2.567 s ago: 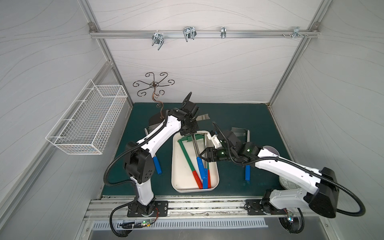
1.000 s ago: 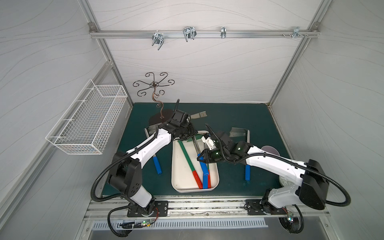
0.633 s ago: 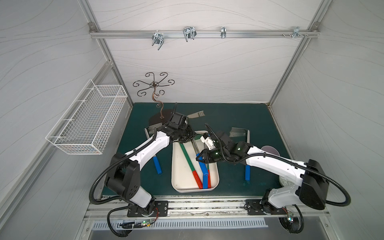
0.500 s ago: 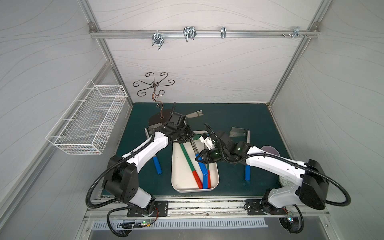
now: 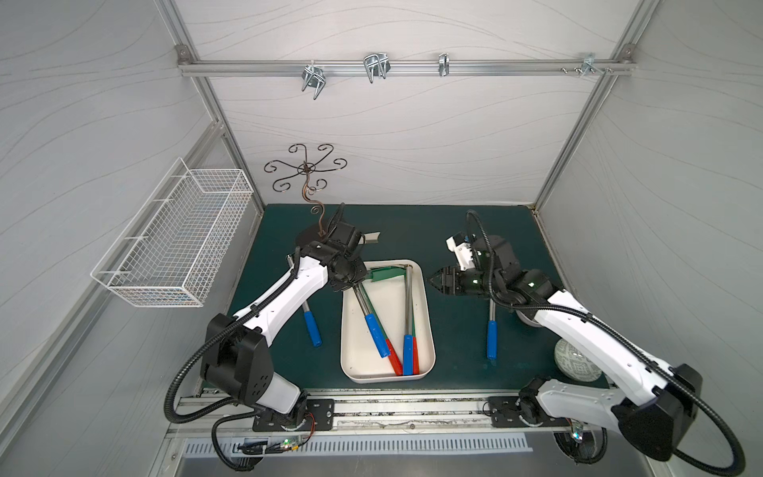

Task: Put the small hoe into the storage box
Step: Place the hoe in the storage box.

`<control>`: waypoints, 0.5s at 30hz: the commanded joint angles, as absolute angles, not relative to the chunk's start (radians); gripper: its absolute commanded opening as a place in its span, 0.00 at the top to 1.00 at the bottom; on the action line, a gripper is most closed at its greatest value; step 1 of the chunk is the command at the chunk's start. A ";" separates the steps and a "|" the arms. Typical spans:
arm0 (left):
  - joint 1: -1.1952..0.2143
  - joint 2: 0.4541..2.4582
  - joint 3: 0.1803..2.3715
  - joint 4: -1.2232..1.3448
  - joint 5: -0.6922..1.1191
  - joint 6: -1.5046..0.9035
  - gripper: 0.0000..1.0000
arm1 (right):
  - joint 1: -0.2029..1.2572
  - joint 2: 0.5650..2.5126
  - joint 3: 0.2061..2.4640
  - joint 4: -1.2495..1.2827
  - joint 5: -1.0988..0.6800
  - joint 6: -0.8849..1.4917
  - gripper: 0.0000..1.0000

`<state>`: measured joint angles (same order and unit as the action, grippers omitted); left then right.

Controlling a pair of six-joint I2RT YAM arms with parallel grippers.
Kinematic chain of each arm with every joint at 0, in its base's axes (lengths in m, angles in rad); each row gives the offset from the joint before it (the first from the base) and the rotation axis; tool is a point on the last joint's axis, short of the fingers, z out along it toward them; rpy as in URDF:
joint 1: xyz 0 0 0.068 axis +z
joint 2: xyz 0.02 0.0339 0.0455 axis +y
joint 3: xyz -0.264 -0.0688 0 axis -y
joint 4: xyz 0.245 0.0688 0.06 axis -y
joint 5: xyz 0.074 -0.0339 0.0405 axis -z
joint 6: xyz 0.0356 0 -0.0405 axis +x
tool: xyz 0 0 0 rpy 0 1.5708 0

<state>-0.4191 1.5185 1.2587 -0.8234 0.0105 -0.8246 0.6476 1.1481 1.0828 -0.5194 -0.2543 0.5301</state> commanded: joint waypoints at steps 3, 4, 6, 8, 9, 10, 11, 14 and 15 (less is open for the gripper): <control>-0.420 1.610 1.320 -0.806 -0.031 -0.818 1.00 | 0.568 1.079 1.048 -0.605 -0.299 0.476 0.43; -0.420 1.619 1.325 -0.806 -0.029 -0.812 1.00 | 0.561 1.072 1.041 -0.604 -0.301 0.475 0.43; -0.420 1.633 1.330 -0.804 -0.017 -0.801 1.00 | 0.554 1.058 1.023 -0.604 -0.302 0.474 0.43; -0.420 1.636 1.328 -0.800 -0.004 -0.793 1.00 | 0.551 1.054 1.015 -0.604 -0.309 0.474 0.43; -0.420 1.633 1.323 -0.795 0.002 -0.789 1.00 | 0.550 1.055 1.012 -0.603 -0.310 0.474 0.43; -0.420 1.631 1.318 -0.789 0.006 -0.788 1.00 | 0.549 1.057 1.011 -0.603 -0.312 0.474 0.43; -0.420 1.628 1.314 -0.787 0.011 -0.787 1.00 | 0.550 1.059 1.009 -0.601 -0.315 0.474 0.43; -0.420 1.634 1.318 -0.793 0.025 -0.778 1.00 | 0.549 1.070 1.011 -0.597 -0.323 0.476 0.43; -0.420 1.635 1.318 -0.793 0.033 -0.777 1.00 | 0.549 1.072 1.012 -0.596 -0.324 0.476 0.43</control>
